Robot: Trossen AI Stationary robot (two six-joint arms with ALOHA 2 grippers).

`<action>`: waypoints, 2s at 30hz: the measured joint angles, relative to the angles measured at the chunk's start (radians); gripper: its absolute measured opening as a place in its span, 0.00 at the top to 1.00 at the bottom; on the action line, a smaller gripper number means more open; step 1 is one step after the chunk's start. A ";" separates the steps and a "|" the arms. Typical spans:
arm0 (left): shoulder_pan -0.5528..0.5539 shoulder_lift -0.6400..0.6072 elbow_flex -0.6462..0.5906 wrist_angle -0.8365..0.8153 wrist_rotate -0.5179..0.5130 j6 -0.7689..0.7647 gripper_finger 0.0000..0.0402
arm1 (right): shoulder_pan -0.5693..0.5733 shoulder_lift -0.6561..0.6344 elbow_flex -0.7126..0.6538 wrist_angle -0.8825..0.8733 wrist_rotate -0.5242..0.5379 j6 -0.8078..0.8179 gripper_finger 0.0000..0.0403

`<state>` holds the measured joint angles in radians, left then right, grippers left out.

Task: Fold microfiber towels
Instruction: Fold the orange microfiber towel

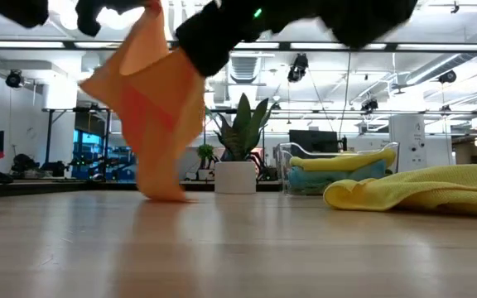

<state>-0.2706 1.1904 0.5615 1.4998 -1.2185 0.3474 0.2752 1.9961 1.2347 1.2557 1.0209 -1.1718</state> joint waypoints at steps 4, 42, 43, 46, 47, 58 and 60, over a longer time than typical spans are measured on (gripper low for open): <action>-0.013 0.000 -0.066 -0.033 -0.006 -0.145 1.00 | -0.010 -0.195 -0.049 -0.499 -0.063 0.348 0.98; -0.175 -0.022 -0.366 -0.810 0.446 -0.984 0.32 | -0.217 -0.897 -0.040 -1.472 -0.602 0.841 0.98; -0.175 -0.022 -0.365 -0.808 0.458 -0.954 0.32 | -0.217 -0.892 -0.031 -1.483 -0.602 0.844 0.98; -0.174 -0.021 -0.365 -0.809 0.459 -0.893 0.34 | -0.217 -0.885 -0.022 -1.492 -0.602 0.859 0.98; -0.173 -0.021 -0.365 -0.808 0.457 -0.890 0.37 | -0.217 -0.881 -0.022 -1.493 -0.602 0.859 0.98; -0.169 -0.031 -0.328 -0.796 0.452 -0.883 0.97 | -0.217 -0.879 -0.042 -1.492 -0.602 0.886 0.98; -0.170 -0.032 -0.328 -0.797 0.458 -0.863 0.98 | -0.217 -0.880 -0.045 -1.490 -0.602 0.894 0.98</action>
<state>-0.4403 1.1584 0.2339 0.7030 -0.7608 -0.5156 0.0582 1.1164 1.1897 -0.2343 0.4187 -0.2782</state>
